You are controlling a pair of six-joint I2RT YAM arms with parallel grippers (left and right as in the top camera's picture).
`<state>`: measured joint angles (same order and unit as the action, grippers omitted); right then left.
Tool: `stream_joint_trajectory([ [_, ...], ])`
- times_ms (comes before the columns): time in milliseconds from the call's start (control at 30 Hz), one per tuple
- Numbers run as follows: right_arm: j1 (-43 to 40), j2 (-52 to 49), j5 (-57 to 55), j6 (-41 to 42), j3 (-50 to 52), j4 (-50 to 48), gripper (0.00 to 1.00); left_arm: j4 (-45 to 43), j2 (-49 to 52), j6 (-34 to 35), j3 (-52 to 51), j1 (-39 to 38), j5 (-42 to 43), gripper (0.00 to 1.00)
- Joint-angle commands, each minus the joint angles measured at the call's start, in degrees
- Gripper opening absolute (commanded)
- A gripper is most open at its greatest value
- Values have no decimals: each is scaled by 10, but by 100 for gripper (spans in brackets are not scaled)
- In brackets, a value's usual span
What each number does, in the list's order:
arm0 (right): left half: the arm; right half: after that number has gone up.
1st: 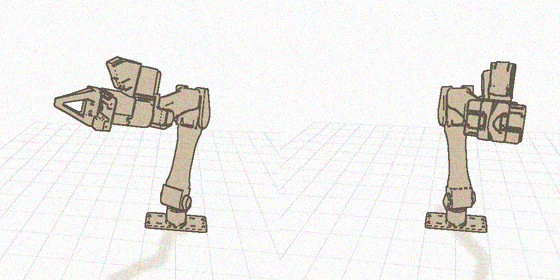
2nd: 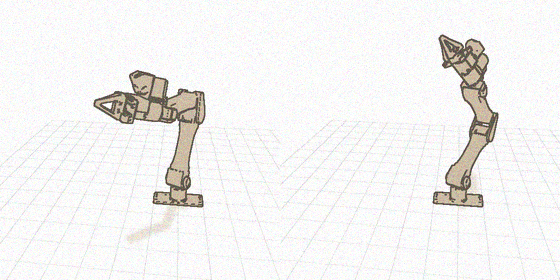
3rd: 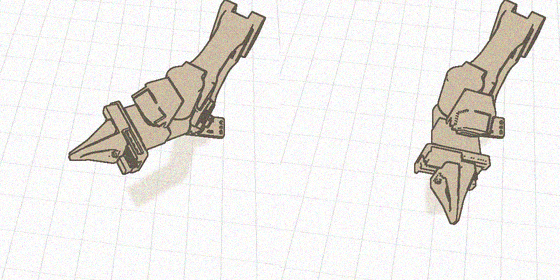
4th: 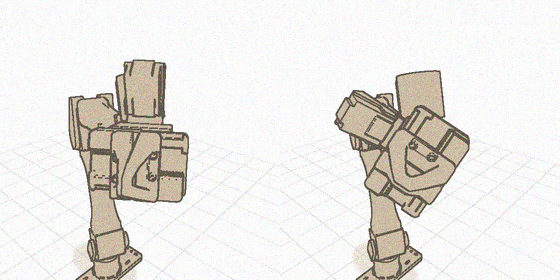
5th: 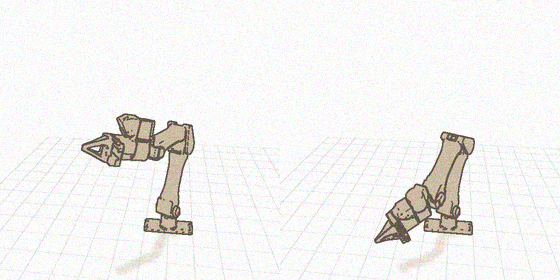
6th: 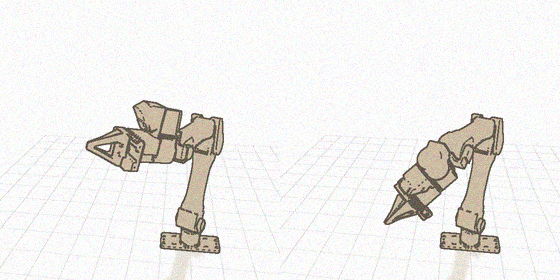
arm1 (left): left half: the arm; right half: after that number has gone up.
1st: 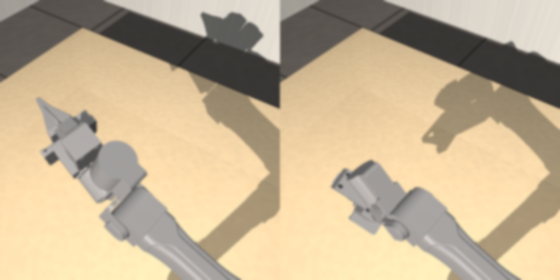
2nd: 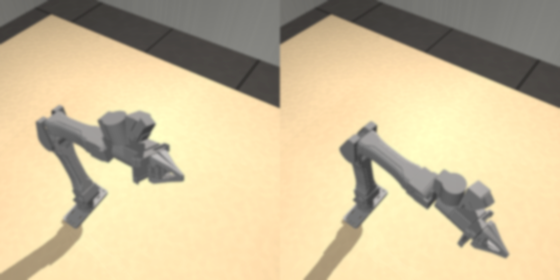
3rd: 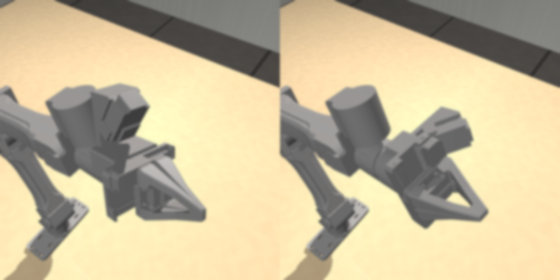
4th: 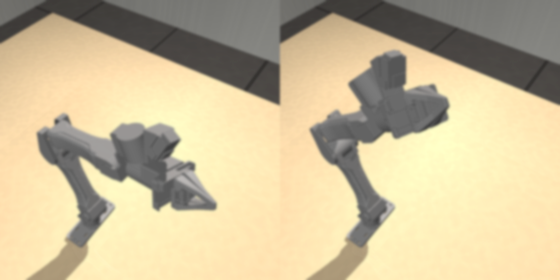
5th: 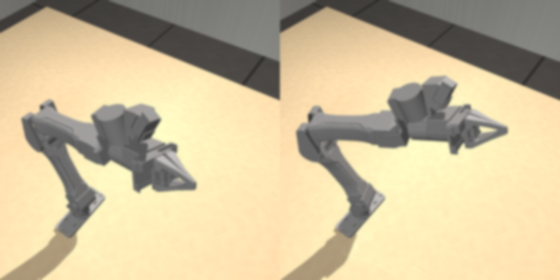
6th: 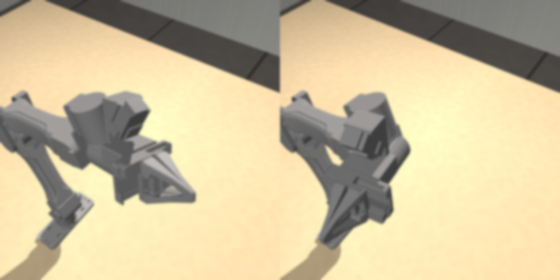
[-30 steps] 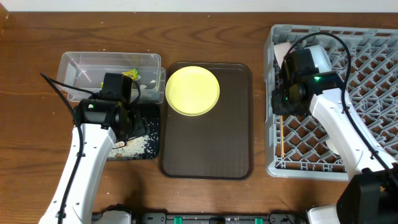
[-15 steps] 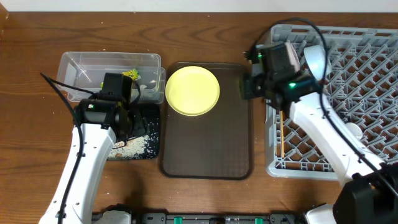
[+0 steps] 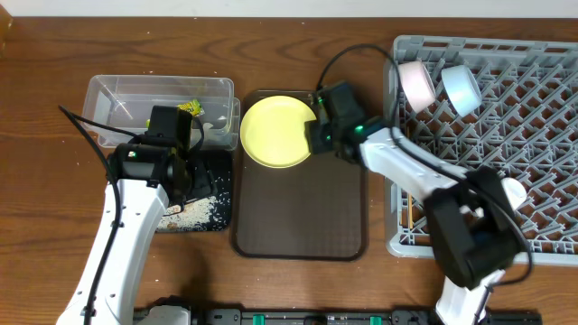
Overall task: Sort waste into correct bins and load items into the dishwasher rack
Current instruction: 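Reach the right gripper to the yellow plate and grasp its edge, then lift the yellow plate into the rack and stand it upright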
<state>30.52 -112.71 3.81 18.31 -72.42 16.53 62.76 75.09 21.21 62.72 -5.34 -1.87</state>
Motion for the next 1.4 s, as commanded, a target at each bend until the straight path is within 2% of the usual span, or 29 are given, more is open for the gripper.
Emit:
stream_joint_trajectory([
  [0, 10, -25, -20, 45, -9, -9, 51, 2, -7, 7, 6, 2, -1, 76],
  [133, 15, -42, -52, 66, -9, -3, 45, 2, -7, 7, 6, 2, -1, 76],
  [200, 16, -43, -55, 65, -9, 5, 39, 2, -7, 7, 6, 2, -1, 76],
  [300, 16, -43, -58, 66, -9, 26, 20, 2, -7, 7, 6, 2, -1, 76],
  [500, 5, -39, -65, 65, -9, 70, 2, 2, -7, 7, 6, 2, -1, 76],
  [700, -19, 7, -72, 38, -10, 106, 1, 2, -7, 7, 6, 2, -1, 76],
  [1000, -79, 172, -90, -54, -10, 163, 1, 2, -7, 7, 6, 2, -1, 76],
  [1100, -106, 231, -124, -61, -10, 188, 1, 2, -7, 7, 6, 2, -1, 76],
  [1367, -189, 353, -228, -152, -10, 244, 1, 2, -7, 7, 6, 2, -1, 76],
])
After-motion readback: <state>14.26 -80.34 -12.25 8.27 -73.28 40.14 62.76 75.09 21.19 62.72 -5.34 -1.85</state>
